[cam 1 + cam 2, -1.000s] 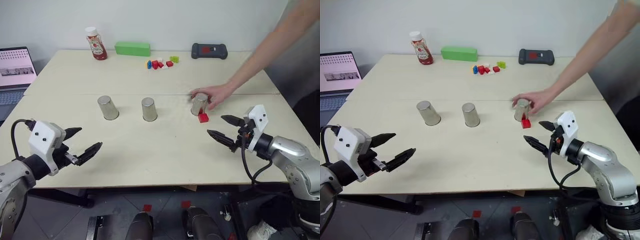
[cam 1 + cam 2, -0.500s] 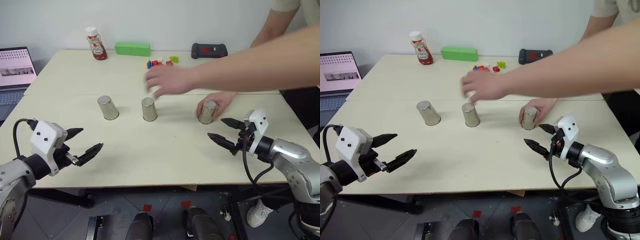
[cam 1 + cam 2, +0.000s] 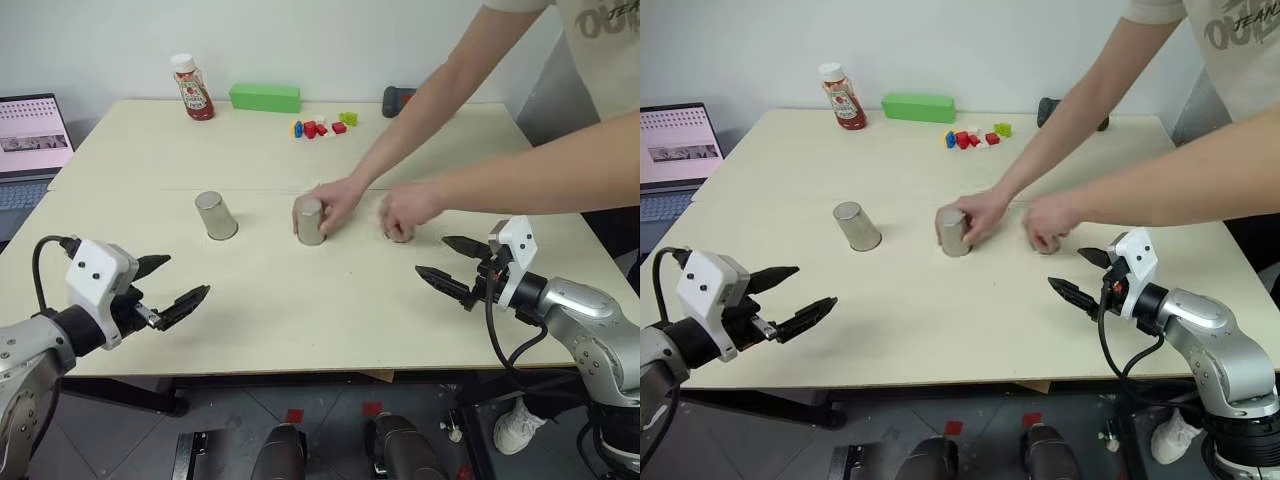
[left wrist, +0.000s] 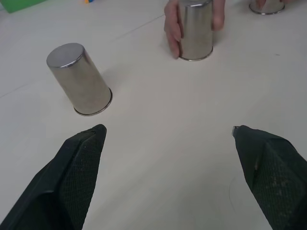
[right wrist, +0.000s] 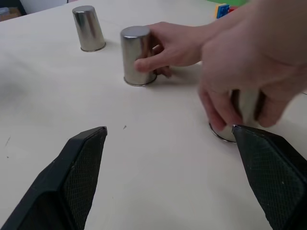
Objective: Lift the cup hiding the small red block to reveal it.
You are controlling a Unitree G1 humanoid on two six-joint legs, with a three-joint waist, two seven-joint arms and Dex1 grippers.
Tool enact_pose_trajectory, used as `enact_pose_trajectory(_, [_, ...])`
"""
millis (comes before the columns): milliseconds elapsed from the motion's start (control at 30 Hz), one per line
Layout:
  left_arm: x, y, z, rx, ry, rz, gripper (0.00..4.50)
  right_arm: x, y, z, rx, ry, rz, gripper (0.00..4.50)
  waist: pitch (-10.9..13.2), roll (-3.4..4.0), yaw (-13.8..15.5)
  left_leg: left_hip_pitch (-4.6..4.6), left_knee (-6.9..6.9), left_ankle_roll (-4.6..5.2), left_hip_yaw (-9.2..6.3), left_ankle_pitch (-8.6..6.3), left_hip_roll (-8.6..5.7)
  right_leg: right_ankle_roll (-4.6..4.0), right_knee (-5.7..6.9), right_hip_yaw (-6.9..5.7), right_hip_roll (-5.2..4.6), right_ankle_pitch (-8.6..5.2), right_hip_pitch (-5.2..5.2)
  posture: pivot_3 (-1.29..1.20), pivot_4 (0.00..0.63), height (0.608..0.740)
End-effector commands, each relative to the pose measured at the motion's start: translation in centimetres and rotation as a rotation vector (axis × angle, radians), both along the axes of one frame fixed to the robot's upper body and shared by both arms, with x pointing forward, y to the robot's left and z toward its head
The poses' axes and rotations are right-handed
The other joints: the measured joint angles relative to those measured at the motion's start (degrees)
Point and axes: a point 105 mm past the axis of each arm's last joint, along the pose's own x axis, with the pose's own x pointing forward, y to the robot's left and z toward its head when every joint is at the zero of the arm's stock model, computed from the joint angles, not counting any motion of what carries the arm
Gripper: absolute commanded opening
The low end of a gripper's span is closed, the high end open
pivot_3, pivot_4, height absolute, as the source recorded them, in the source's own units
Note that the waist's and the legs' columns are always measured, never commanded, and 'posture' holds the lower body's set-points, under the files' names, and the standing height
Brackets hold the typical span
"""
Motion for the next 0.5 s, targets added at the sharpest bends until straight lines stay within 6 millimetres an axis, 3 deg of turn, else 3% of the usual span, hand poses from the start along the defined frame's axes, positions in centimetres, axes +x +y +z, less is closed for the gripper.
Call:
enact_pose_trajectory(33, [0.1,-0.6,0.9,-0.001,-0.032,-0.027,4.50,-0.3,1.1,1.8,0.022,-0.069,0.035,4.44,0.0,0.00,0.0,0.00,0.00,0.00,0.00,0.00,0.00,0.00,0.00,0.00,0.00,0.00,0.00,0.00,0.150,0.740])
enact_pose_trajectory(300, [0.4,-1.7,1.3,-0.047,-0.042,-0.051,4.50,-0.5,3.8,2.5,0.058,-0.081,0.147,4.44,0.0,0.00,0.0,0.01,0.00,0.00,-0.02,0.00,0.00,0.00,0.01,-0.02,0.00,0.00,0.00,0.00,0.150,0.740])
enact_pose_trajectory(500, [2.1,-3.4,0.9,-0.061,-0.028,-0.076,4.50,-1.5,5.2,3.1,0.029,-0.077,0.246,4.44,0.0,0.00,0.1,-0.02,0.01,0.00,-0.04,0.00,-0.01,0.01,0.00,-0.03,0.00,0.01,0.01,0.00,0.150,0.740])
